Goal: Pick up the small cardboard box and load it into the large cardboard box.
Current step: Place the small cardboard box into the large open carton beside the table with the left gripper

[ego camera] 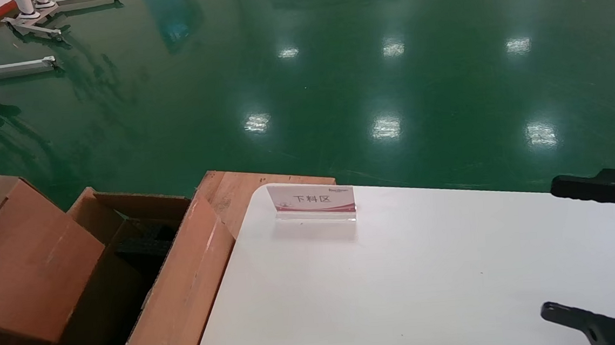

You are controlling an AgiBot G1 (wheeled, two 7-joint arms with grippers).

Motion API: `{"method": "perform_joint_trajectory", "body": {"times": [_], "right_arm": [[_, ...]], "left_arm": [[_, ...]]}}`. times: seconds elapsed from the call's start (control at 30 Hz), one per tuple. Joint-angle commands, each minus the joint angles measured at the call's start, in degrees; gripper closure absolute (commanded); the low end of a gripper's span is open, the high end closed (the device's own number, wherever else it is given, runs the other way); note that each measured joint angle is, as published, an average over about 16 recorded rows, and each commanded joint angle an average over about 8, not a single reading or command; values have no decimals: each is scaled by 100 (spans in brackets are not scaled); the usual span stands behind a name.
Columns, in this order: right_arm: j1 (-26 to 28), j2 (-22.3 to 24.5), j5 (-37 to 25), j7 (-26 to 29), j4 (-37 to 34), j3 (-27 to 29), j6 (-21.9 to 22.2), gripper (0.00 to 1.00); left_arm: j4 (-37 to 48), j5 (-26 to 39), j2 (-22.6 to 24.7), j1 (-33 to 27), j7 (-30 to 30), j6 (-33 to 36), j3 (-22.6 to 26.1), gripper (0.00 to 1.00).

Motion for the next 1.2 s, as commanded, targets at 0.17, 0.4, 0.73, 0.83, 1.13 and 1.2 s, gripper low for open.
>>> {"method": "perform_joint_trajectory", "body": {"times": [0.17, 0.4, 0.73, 0.83, 1.13, 1.2], "right_arm": [[0, 1, 1, -1, 0, -2, 1, 0], [1, 2, 3, -2, 0, -4, 2, 0], [2, 3, 5, -4, 0, -8, 3, 0], [2, 4, 6, -4, 0, -9, 4, 0], [3, 5, 8, -6, 0, -12, 5, 0], [3, 5, 8, -6, 0, -12, 5, 0]], "left_arm": [[189, -157, -96, 372, 159, -165, 45, 100], [321, -185, -288, 532, 340, -266, 92, 100], [381, -249, -497, 903, 439, -628, -48, 100], [390, -282, -493, 1114, 432, -777, -82, 100], [603, -356, -330, 1805, 450, -1173, -150, 100], [667, -372, -294, 1941, 467, -1236, -162, 100]]}}
